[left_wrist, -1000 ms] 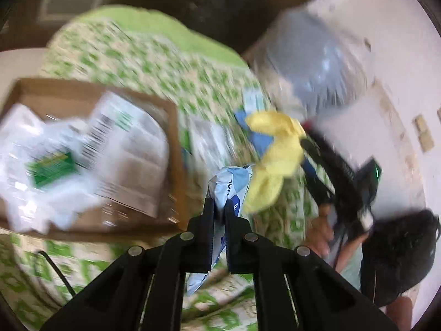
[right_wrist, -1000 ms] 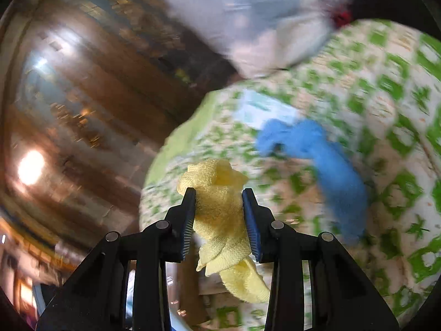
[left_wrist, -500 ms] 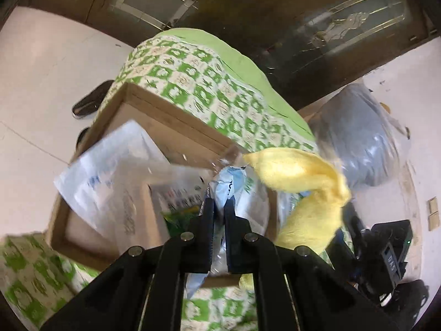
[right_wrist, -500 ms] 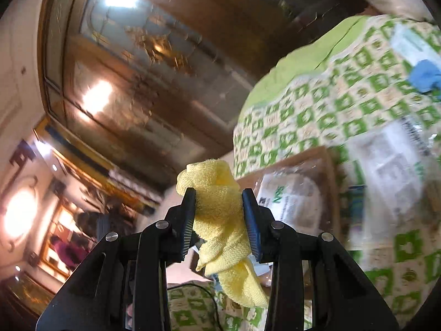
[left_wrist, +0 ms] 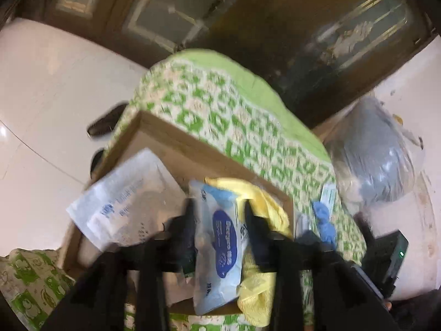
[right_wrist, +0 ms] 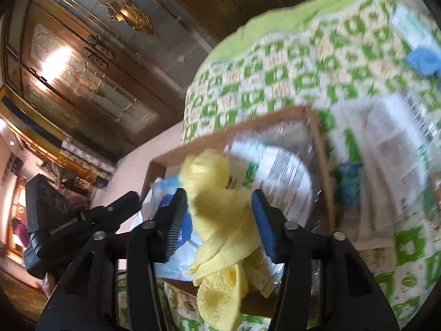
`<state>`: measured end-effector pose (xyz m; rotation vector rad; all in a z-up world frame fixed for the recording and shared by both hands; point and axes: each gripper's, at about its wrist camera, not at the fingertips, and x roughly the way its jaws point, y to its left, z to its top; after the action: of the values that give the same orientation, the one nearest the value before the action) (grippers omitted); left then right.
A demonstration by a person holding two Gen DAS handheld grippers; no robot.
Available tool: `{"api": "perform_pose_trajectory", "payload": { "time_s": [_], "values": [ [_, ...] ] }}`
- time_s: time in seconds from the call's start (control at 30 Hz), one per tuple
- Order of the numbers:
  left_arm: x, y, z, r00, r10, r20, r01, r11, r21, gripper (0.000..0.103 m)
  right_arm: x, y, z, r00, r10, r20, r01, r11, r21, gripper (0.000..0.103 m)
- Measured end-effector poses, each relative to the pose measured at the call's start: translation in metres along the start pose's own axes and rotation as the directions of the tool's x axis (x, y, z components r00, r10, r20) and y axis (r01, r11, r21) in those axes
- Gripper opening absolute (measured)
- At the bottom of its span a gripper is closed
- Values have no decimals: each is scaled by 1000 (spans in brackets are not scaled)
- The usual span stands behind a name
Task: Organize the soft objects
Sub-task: 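Carry the yellow cloth and blue-printed packet into the tray with both tools and release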
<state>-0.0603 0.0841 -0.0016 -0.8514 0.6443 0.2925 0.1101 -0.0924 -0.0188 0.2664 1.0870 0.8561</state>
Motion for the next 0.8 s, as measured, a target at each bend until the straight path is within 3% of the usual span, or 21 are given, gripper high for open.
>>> {"api": "perform_pose_trajectory", "payload": {
  "time_s": [0.1, 0.23, 0.37, 0.47, 0.6, 0.73, 0.8],
  "values": [
    [-17, -10, -6, 994, 39, 106, -44, 998, 45, 53, -26, 0, 3, 997, 22, 69, -22, 1000, 7, 51],
    [-26, -32, -22, 994, -17, 107, 3, 992, 127, 53, -66, -15, 11, 993, 30, 112, -35, 998, 46, 51],
    [-22, -64, -49, 994, -80, 75, 64, 979, 193, 58, -117, -57, 27, 970, -145, 193, 123, 985, 120, 51],
    [-8, -88, -73, 991, -136, -15, 136, 966, 221, 58, -147, -106, 34, 957, -199, 213, 141, 955, 260, 57],
    [7, -109, -93, 984, -155, -91, 173, 953, 249, 58, -153, -159, 34, 947, -292, 132, 227, 902, 368, 57],
    [14, -118, -105, 980, -151, -129, 182, 944, 274, 58, -134, -191, 26, 969, -247, 7, 211, 845, 491, 57],
    [17, -120, -107, 980, -149, -136, 182, 942, 281, 58, -117, -197, 25, 975, -213, -63, 215, 839, 500, 57]
  ]
}}
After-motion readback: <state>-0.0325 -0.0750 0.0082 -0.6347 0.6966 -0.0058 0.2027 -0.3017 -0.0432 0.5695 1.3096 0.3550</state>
